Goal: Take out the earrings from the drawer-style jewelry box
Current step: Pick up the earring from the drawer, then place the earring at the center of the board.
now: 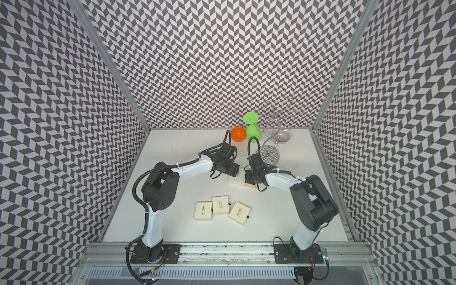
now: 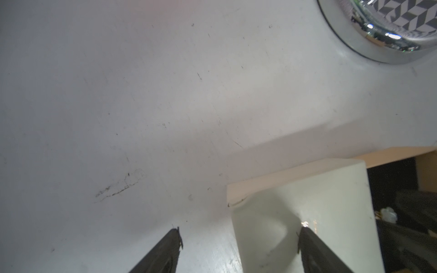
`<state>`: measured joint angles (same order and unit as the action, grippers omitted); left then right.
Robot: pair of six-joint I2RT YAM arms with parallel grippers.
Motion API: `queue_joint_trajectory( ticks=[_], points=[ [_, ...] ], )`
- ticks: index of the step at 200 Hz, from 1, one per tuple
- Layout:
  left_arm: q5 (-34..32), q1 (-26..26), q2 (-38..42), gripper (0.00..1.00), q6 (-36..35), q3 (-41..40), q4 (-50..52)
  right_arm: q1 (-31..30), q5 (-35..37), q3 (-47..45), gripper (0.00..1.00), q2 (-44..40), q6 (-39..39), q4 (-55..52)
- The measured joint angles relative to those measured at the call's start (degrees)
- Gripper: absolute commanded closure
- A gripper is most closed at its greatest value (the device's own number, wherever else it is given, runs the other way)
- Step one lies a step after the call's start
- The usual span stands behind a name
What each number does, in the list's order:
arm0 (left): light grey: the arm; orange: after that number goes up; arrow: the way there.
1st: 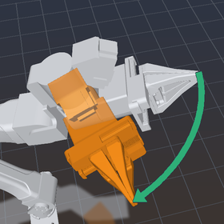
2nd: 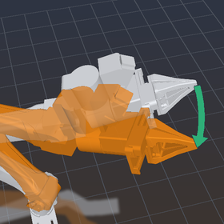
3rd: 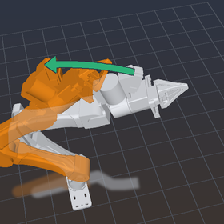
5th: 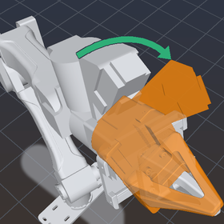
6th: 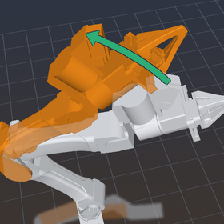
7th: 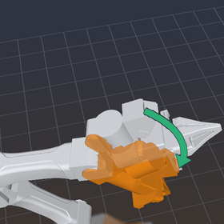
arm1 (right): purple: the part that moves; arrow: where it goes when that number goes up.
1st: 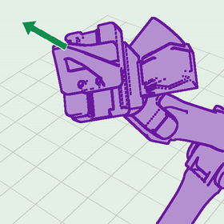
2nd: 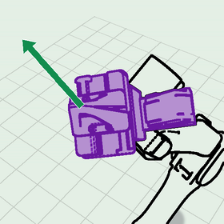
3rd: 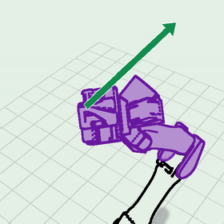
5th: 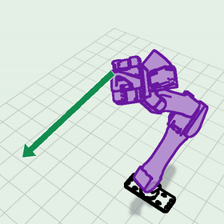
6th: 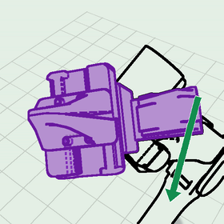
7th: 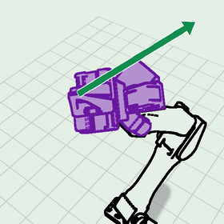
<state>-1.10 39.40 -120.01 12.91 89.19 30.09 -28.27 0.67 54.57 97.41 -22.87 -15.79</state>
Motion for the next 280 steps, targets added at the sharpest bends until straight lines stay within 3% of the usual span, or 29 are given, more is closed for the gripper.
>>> queue_joint_trajectory(
  ticks=[26,109,196,239,280],
  points=[
    [0.1,0.0,0.0,0.2,0.0,0.0,0.0,0.0,0.1,0.0,0.73,0.7,0.0,0.9],
    [0.3,0.0,0.0,0.2,0.0,0.0,0.0,0.0,-0.2,0.0,0.91,1.1,0.0,2.8],
    [0.3,0.0,0.0,0.2,0.0,0.0,0.0,0.9,1.9,-1.3,0.93,-5.9,-0.5,0.7],
    [0.9,0.0,0.0,0.2,0.0,0.0,0.0,5.4,4.6,-3.1,0.93,-10.7,-1.4,-0.1],
    [1.7,-0.1,0.1,0.17,0.0,0.0,0.0,12.2,5.0,-5.2,0.92,-8.2,-2.6,-0.9]
  ],
)
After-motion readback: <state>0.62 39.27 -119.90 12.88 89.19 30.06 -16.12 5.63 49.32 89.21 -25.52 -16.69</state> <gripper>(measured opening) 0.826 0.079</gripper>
